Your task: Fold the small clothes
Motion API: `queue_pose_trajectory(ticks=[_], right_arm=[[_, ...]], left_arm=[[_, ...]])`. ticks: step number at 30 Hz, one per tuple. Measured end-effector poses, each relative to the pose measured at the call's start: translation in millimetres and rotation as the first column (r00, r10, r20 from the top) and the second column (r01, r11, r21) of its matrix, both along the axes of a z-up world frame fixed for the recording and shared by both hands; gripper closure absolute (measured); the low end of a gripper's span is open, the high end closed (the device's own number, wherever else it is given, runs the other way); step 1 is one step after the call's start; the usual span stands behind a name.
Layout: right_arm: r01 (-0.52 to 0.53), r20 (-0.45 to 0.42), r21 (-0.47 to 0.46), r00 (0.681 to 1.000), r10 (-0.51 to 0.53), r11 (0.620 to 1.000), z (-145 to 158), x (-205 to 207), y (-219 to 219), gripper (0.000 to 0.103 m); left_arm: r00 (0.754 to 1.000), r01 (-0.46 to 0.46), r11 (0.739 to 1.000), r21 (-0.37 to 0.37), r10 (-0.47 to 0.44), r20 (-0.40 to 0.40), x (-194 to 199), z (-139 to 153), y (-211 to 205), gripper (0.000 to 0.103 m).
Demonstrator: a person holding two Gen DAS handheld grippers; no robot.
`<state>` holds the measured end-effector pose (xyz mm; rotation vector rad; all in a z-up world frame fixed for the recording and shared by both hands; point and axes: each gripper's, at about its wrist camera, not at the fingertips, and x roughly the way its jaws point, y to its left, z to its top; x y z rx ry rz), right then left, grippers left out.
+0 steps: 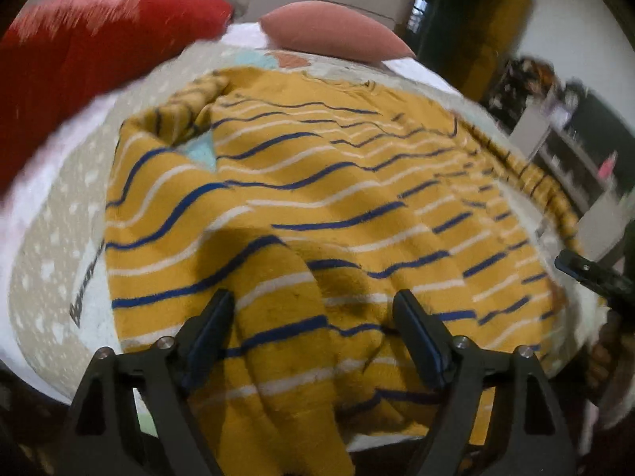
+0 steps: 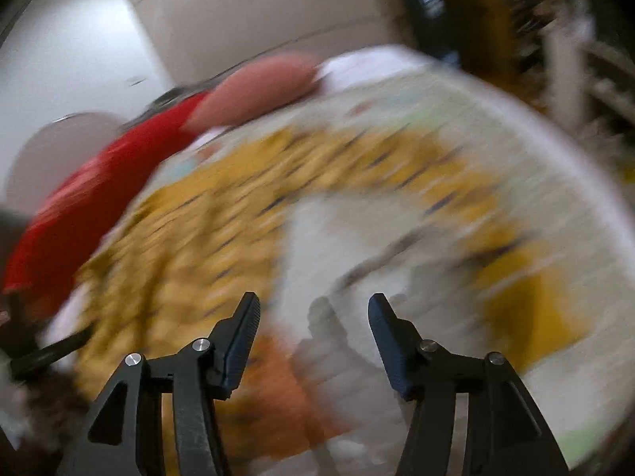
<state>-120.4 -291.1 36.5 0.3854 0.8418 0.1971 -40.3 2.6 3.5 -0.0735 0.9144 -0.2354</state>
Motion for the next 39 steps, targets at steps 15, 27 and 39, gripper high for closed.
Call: queue_pose_trajectory(ticks=[15,27,39], right_arm=[[-0.092,-0.061,0.154,0.993,0.102,0.984,-30,1,28,0.088],[-0.003,-0.010,-0.006,1.000,0.003,1.000,-10,-19,6,0.073],[0.153,0.048,-0.546,0.987,-0.152,0.824,-6,-8,-66,0.035]], left_arm=[[0.981,-0.191,0.979,0.068,0.193,-0.024,-41,19,78,0.086],[0.957,-0.286,0.958,-0.029,0.287,0.040,-65,33,107,0.053],[0.970,-0.235,0.971,-0.036,0.237,0.055,-60,36,83,0.043]])
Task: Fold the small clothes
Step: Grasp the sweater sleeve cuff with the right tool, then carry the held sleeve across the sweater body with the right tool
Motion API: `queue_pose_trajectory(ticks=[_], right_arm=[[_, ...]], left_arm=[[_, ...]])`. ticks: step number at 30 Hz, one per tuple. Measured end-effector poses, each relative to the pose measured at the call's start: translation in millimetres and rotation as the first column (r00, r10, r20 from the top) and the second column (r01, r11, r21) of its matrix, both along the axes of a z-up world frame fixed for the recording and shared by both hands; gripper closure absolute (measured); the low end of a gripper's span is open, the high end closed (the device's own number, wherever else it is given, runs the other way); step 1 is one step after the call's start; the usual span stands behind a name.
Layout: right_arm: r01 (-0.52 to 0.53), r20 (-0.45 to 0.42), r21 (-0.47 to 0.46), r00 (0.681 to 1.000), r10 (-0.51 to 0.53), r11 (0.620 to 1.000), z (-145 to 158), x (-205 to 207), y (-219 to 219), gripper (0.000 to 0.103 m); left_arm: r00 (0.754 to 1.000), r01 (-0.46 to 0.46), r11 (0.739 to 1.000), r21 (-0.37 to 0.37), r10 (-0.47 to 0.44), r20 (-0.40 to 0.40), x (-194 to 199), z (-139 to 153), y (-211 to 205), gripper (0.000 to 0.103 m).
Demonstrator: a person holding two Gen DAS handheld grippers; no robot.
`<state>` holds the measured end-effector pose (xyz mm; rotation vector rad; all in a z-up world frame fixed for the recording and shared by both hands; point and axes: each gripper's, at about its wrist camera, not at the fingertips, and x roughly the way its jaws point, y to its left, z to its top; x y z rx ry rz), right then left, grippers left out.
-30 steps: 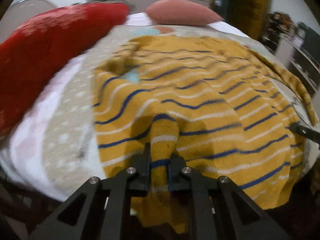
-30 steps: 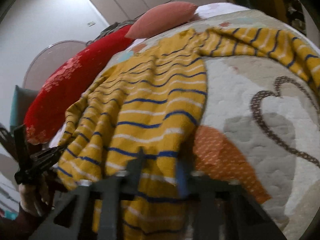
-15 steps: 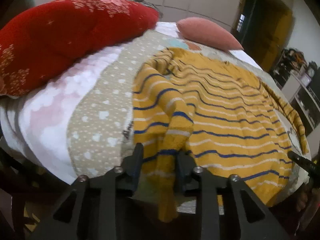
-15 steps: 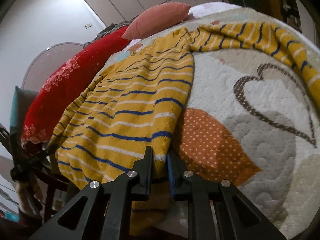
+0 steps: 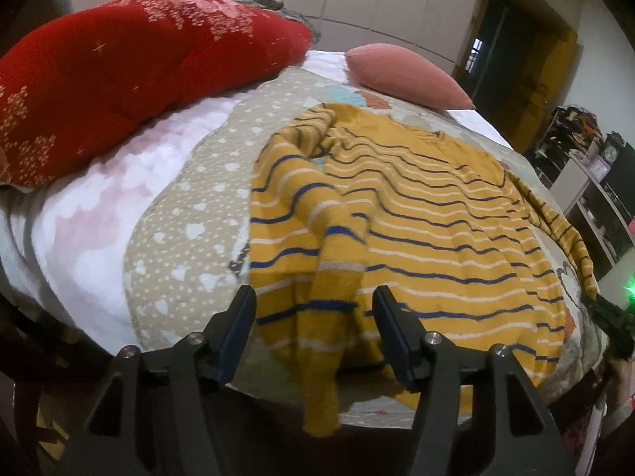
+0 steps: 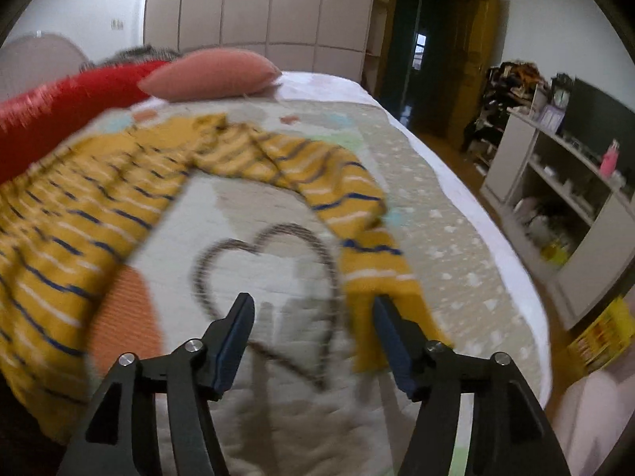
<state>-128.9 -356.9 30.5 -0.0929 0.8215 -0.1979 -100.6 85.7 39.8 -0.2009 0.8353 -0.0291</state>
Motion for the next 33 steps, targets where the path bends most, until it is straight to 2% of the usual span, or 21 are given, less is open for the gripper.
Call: queue_pose_trajectory(ticks=[1,2,3,4,5,6,8,11,13,14,16,17,18,20,21,25,31,33], right_arm=[[-0.005,-0.020,0.002,1.000,0.005,1.000,-6,5,-3,0.036],[-0.022,-0.036,0.026,0.999,0.023,0.999,-10,11,-7,0.043],[-0.035,-0.038,0.055,0.999,0.037,0.998,-10,14,-10,0.063],[-0.043,-0.045,0.106,0.998,0.048,0.993,-6,19,-15,0.076],[-0.046,-0.047,0.164,0.997,0.054,0.985,1,25,-22,0.095],[-0.055,-0.031,0.240,0.997,0.064,0.969,9,27,-28,0.096],[-0.058,0.051,0.409,0.998,0.041,0.911,33,29,-52,0.096],[0.001,0.137,0.539,0.987,-0.089,0.842,58,30,-94,0.096],[0.116,0.145,0.563,0.961,-0.236,0.819,63,31,-127,0.095],[0.200,0.132,0.552,0.938,-0.322,0.810,61,30,-143,0.095],[0.322,0.106,0.524,0.894,-0.436,0.788,54,24,-165,0.087],[0.362,0.095,0.515,0.877,-0.471,0.777,50,21,-173,0.079],[0.384,0.088,0.519,0.865,-0.495,0.764,46,14,-178,0.076],[0.376,0.091,0.549,0.861,-0.501,0.746,38,-1,-181,0.075],[0.370,0.089,0.552,0.865,-0.494,0.747,35,-6,-179,0.073],[0.335,0.063,0.557,0.896,-0.440,0.760,19,-21,-170,0.072],[0.257,0.071,0.645,0.918,-0.391,0.720,-1,-29,-148,0.065],[0.234,0.077,0.652,0.926,-0.370,0.721,-6,-28,-133,0.062]], left_arm=[[1.000,0.008,1.000,-0.002,-0.008,-0.003,1,1,-4,0.043],[1.000,0.013,1.000,-0.003,-0.013,-0.005,3,2,-5,0.043],[1.000,0.020,1.000,-0.003,-0.020,-0.004,3,4,-9,0.043],[1.000,0.026,1.000,-0.001,-0.026,0.002,4,7,-12,0.043],[0.999,0.032,1.000,0.000,-0.032,0.007,4,10,-14,0.043],[0.999,0.035,0.999,-0.001,-0.035,0.013,4,12,-16,0.043],[0.999,0.043,0.999,-0.010,-0.043,0.025,5,16,-19,0.042],[0.998,0.054,0.998,-0.033,-0.053,0.027,5,18,-21,0.041],[0.998,0.061,0.997,-0.040,-0.060,0.023,5,17,-23,0.041],[0.998,0.062,0.997,-0.041,-0.061,0.020,5,16,-23,0.041],[0.998,0.058,0.997,-0.048,-0.058,0.012,5,14,-22,0.040],[0.998,0.056,0.997,-0.052,-0.056,0.010,5,13,-21,0.040],[0.999,0.051,0.997,-0.058,-0.051,0.005,5,12,-19,0.039],[0.999,0.043,0.997,-0.070,-0.043,-0.003,6,11,-16,0.037],[0.999,0.041,0.996,-0.075,-0.041,-0.007,7,11,-16,0.037],[0.999,0.054,0.995,-0.078,-0.055,-0.003,6,11,-22,0.034],[0.997,0.080,0.995,-0.058,-0.080,-0.002,5,9,-32,0.032],[0.997,0.081,0.995,-0.059,-0.081,-0.003,5,8,-31,0.032]])
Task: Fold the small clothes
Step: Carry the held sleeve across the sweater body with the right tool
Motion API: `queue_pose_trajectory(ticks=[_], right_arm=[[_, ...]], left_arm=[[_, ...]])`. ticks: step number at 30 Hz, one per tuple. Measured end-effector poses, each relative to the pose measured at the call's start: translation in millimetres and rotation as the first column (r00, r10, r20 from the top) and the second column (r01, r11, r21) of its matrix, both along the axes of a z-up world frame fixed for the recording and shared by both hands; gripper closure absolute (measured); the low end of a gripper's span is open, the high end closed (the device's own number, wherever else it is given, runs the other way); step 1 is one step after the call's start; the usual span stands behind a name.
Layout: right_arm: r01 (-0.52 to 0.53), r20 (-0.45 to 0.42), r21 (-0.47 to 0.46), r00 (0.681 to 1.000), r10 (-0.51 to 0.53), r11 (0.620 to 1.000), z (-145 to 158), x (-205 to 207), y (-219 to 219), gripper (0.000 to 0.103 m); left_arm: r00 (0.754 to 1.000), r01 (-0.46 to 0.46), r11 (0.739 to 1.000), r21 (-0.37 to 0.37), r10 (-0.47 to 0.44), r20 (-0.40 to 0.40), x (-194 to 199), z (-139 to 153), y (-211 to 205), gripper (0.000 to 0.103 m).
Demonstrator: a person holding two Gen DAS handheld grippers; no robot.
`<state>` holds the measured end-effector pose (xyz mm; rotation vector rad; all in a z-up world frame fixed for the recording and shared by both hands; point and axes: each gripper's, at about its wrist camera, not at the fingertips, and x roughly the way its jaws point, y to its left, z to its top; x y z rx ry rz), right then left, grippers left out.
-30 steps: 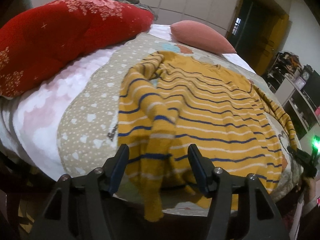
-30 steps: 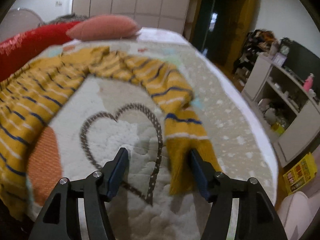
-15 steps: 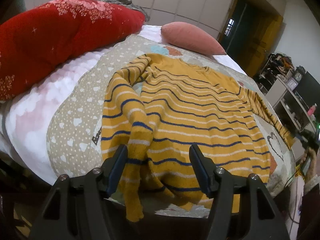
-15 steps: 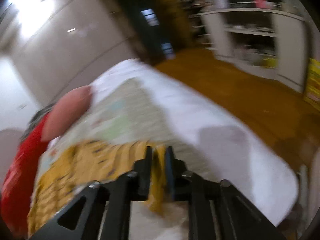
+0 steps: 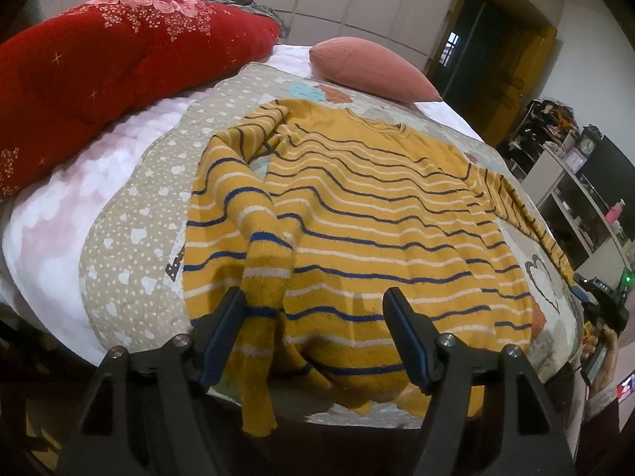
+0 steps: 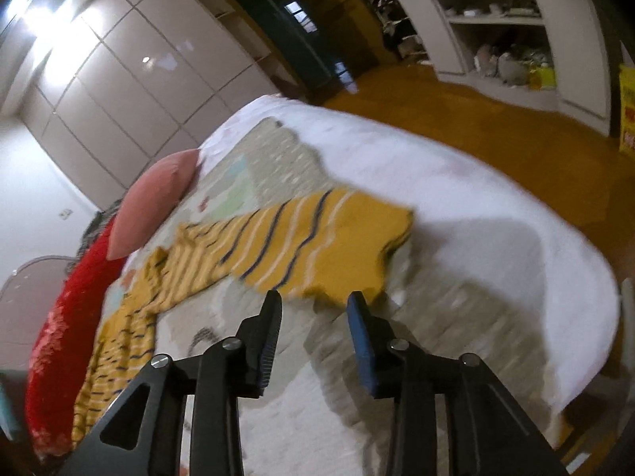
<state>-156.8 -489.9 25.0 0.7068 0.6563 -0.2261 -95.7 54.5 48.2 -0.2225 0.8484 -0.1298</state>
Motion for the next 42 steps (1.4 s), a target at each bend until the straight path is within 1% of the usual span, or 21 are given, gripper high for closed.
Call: queue_pose_trajectory(ticks=[3,5,9,10,11,12,13,14,15,16,17,18,21,25,27,33,36,42], right_arm=[[-0.024,-0.037,-0.041,0.999,0.023,0.999,-6,6,15,0.054],[-0.031,-0.082,-0.075,0.996,0.025,0.997,-11,19,18,0.054],[-0.061,-0.154,-0.041,0.987,0.054,0.997,-8,74,-6,0.050],[-0.059,-0.156,-0.073,0.987,0.047,0.996,1,90,-13,0.050],[-0.051,-0.147,-0.109,0.988,0.035,0.993,9,97,-18,0.050],[-0.034,-0.126,-0.173,0.992,0.013,0.984,22,106,-21,0.050],[-0.004,-0.092,-0.258,0.996,-0.021,0.966,40,113,-23,0.050],[0.012,-0.079,-0.296,0.996,-0.037,0.955,49,115,-25,0.048],[0.030,-0.064,-0.338,0.996,-0.055,0.941,59,117,-25,0.041],[0.045,-0.055,-0.367,0.996,-0.070,0.929,67,118,-23,0.037],[0.049,-0.052,-0.374,0.996,-0.074,0.926,69,117,-21,0.033],[0.050,-0.051,-0.376,0.996,-0.075,0.925,70,115,-19,0.033],[0.028,-0.075,-0.360,0.995,-0.059,0.933,57,106,-11,0.033],[-0.005,-0.122,-0.315,0.992,-0.035,0.949,31,90,-6,0.033],[0.000,-0.123,-0.282,0.992,-0.036,0.959,24,79,-7,0.033],[0.009,-0.096,-0.192,0.995,-0.028,0.981,17,53,-7,0.033],[0.002,-0.089,-0.172,0.996,-0.017,0.985,14,50,-4,0.032],[-0.024,-0.077,-0.103,0.997,0.016,0.994,4,53,3,0.032]], left_arm=[[1.000,-0.004,1.000,-0.002,0.004,-0.009,1,-2,2,0.032],[1.000,-0.007,1.000,-0.006,0.007,-0.016,2,-3,4,0.032],[1.000,-0.008,1.000,-0.011,0.008,-0.025,5,-4,0,0.032],[1.000,-0.005,1.000,-0.012,0.005,-0.024,6,-4,-1,0.032],[1.000,0.001,1.000,-0.011,-0.001,-0.020,6,-3,-4,0.032],[1.000,0.005,1.000,-0.009,-0.005,-0.017,6,-3,-7,0.032],[1.000,0.010,1.000,-0.006,-0.011,-0.015,7,-2,-9,0.032],[1.000,0.019,1.000,0.000,-0.019,-0.013,7,-2,-12,0.031],[1.000,0.024,1.000,0.005,-0.023,-0.013,8,-3,-14,0.031],[1.000,0.027,1.000,0.009,-0.027,-0.013,8,-3,-14,0.031],[0.999,0.030,1.000,0.011,-0.029,-0.013,8,-4,-15,0.031],[0.999,0.030,1.000,0.008,-0.030,-0.013,9,-5,-15,0.031],[1.000,0.024,1.000,-0.012,-0.024,-0.019,9,-7,-11,0.031],[1.000,0.015,1.000,-0.014,-0.016,-0.021,7,-7,-7,0.031],[1.000,0.006,1.000,-0.020,-0.007,-0.024,6,-7,-4,0.031],[0.999,-0.007,1.000,-0.030,0.006,-0.038,6,-10,-2,0.029],[0.999,0.002,1.000,-0.022,-0.002,-0.035,6,-9,-5,0.028],[0.999,0.011,1.000,-0.012,-0.011,-0.033,6,-9,-10,0.026]])
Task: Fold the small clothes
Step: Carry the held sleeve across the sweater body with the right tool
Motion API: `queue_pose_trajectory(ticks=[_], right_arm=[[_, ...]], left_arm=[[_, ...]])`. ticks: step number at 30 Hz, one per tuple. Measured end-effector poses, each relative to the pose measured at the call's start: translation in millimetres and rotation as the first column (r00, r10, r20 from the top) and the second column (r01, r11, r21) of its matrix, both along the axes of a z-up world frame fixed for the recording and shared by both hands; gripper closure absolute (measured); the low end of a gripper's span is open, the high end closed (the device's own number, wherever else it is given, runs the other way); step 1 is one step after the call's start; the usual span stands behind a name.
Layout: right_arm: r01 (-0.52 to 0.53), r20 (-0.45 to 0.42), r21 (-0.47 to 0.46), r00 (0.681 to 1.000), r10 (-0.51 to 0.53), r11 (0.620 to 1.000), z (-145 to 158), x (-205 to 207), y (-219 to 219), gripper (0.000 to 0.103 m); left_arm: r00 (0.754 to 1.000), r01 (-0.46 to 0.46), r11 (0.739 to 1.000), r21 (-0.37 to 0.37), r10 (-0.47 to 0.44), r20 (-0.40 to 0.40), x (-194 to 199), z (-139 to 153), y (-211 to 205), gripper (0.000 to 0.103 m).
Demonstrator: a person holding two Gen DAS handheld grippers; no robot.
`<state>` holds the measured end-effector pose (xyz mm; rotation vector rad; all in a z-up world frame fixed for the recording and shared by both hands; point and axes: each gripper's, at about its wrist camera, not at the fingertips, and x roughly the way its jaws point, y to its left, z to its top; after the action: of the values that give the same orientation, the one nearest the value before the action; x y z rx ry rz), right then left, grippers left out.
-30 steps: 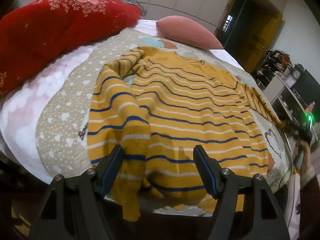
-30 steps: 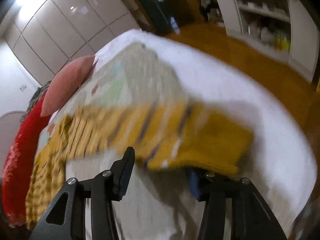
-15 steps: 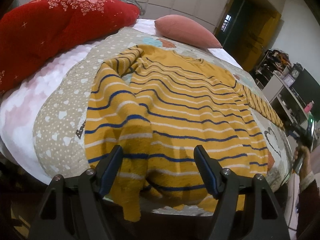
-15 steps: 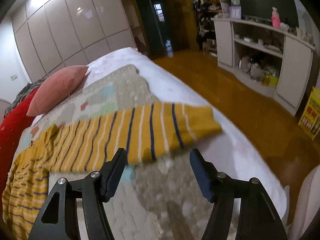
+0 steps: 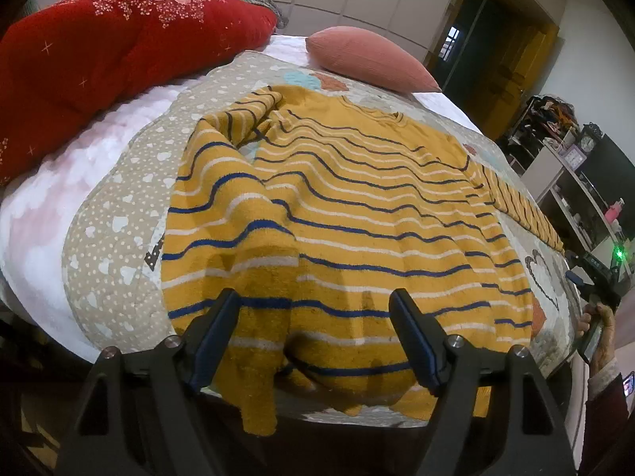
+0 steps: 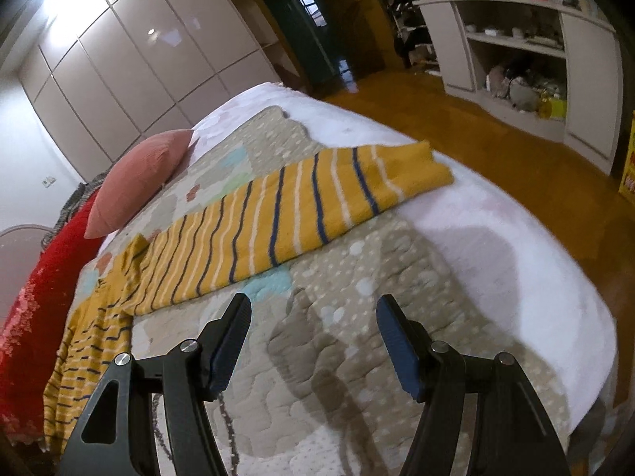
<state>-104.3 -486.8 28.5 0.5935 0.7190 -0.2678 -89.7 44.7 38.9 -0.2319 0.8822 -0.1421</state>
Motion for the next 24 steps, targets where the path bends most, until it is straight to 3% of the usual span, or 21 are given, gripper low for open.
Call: queue_pose_trajectory(ticks=[6,14,24], right_arm=[[0.015,0.019,0.071,1.000,-0.017,0.997,-12,-1,-3,0.032],[0.059,0.100,0.256,0.991,-0.087,0.965,-20,-3,-35,0.033],[0.165,0.067,0.308,0.979,-0.194,0.937,-27,59,-67,0.034]], left_arm=[[1.000,-0.005,1.000,-0.001,0.005,-0.007,1,0,-1,0.026],[1.000,0.002,1.000,0.007,-0.002,-0.006,3,-4,-2,0.025],[1.000,-0.009,1.000,0.008,0.009,-0.023,9,-6,-1,0.025]])
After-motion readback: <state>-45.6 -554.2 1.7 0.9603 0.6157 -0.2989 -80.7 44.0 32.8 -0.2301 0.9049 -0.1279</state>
